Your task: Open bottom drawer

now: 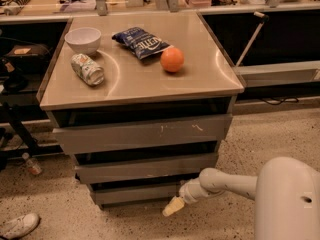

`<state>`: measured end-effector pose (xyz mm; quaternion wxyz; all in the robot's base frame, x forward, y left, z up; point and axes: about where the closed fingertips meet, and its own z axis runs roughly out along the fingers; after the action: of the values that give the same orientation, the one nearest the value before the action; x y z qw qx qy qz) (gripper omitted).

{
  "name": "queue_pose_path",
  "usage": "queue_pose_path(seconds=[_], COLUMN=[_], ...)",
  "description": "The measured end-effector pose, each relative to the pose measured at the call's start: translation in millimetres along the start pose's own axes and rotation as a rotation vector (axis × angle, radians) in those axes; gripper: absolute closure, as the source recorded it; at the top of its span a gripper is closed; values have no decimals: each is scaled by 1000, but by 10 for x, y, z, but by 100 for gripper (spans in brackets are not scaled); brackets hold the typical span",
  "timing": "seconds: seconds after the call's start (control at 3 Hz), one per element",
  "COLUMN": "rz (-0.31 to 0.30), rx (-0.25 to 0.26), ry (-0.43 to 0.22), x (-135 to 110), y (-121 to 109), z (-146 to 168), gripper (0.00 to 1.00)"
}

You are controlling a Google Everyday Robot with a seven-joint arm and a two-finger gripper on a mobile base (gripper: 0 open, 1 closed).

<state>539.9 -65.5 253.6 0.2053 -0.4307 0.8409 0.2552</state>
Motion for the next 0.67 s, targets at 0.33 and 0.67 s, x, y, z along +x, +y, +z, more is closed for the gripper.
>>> queue_pose_path(seconds=[0.33,0.67], rz=[5,-15], rx=[21,39], ry=[-15,-37], x=[28,-14], y=[-140,-452], z=[103,342], gripper=[0,0])
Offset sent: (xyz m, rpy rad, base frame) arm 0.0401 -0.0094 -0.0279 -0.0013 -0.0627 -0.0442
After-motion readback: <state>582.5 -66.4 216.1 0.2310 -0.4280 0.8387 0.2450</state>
